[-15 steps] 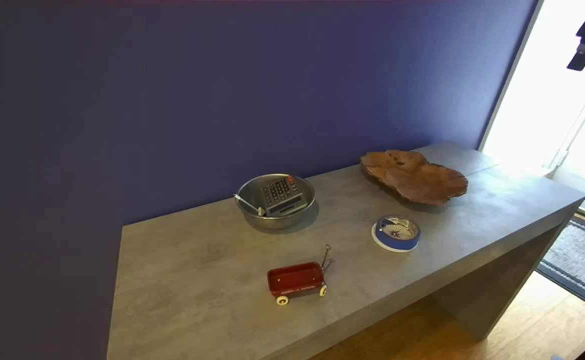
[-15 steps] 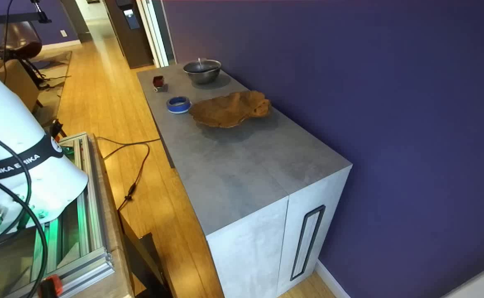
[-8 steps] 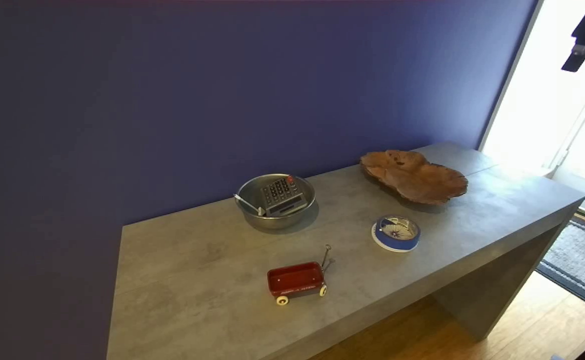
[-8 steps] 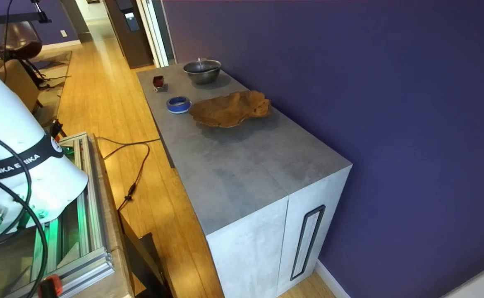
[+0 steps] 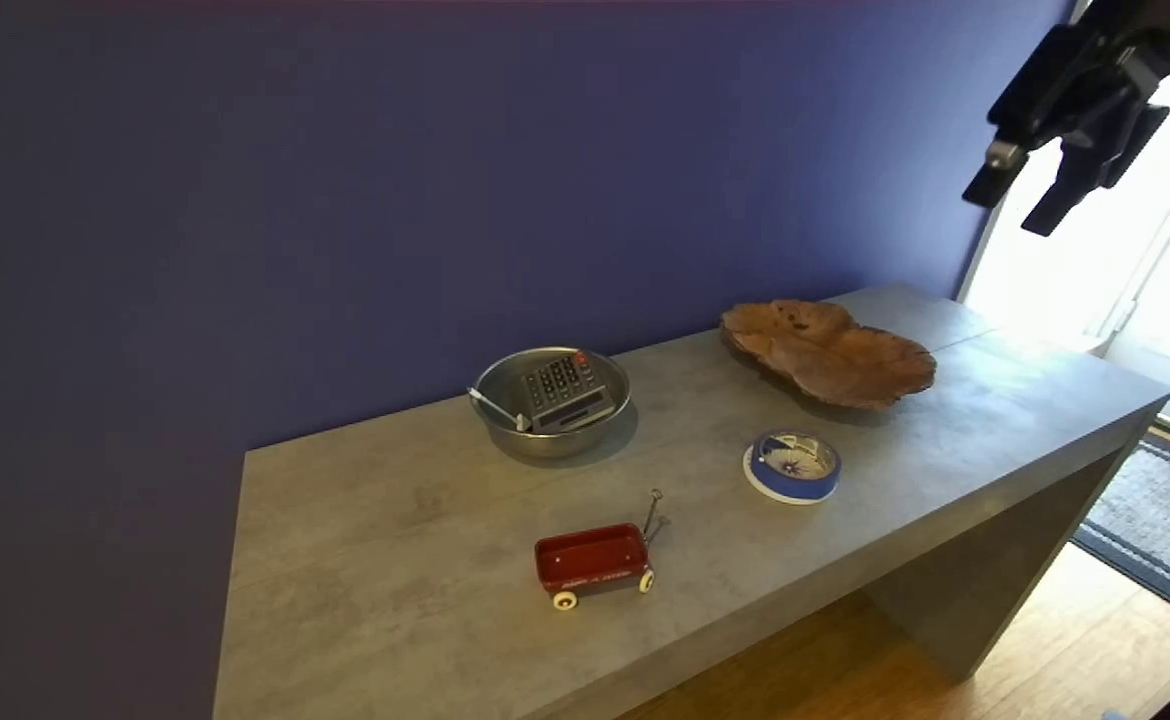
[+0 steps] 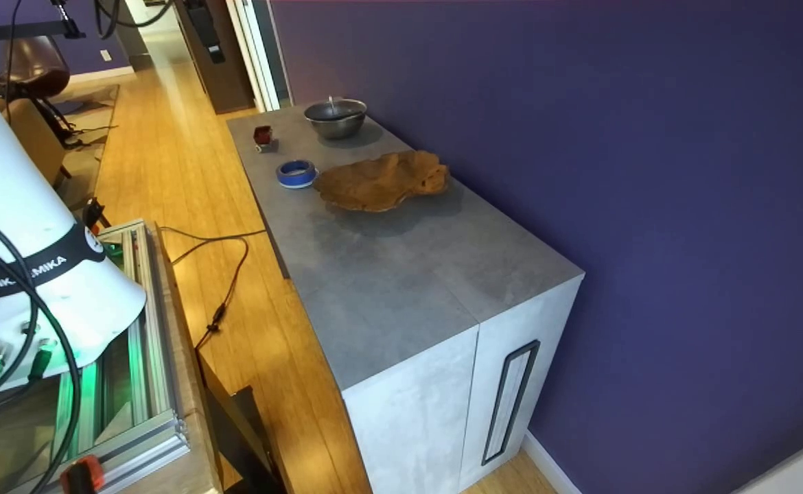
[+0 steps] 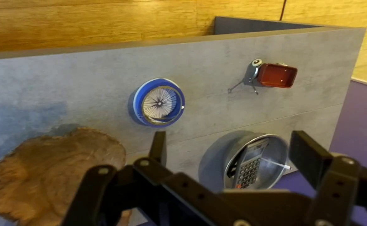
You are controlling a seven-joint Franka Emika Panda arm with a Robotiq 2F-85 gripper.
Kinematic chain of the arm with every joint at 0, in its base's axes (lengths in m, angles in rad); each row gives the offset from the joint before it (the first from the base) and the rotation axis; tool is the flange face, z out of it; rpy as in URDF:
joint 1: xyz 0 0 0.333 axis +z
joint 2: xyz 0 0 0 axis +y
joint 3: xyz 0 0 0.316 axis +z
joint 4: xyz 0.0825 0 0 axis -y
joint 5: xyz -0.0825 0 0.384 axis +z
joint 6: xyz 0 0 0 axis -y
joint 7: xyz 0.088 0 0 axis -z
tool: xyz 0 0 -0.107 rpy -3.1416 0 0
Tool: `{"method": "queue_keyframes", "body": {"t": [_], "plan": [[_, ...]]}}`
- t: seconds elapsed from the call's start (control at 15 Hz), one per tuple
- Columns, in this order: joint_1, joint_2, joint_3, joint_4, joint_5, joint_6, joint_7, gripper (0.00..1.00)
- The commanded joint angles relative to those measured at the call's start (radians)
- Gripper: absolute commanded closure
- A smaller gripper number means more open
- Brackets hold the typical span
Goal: Pick up the metallic dishpan and move it to the right of the wooden bowl
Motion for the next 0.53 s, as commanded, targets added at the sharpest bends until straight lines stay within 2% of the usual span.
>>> {"method": "queue_keyframes", "body": {"t": [0.0,0.13,0.27,0.33,0.4,0.47], "plan": [[0.002,0.259,0.086,0.116,-0.002,0.160,0.100,0.00],[-0.028,0.382,0.133,0.167,-0.088,0.242,0.167,0.00],[-0.057,0.506,0.163,0.223,-0.240,0.315,0.241,0.00],[-0.122,0.561,0.220,0.245,-0.334,0.350,0.273,0.00],[-0.169,0.579,0.245,0.250,-0.417,0.357,0.289,0.00],[-0.164,0.611,0.221,0.270,-0.501,0.353,0.316,0.00]]}}
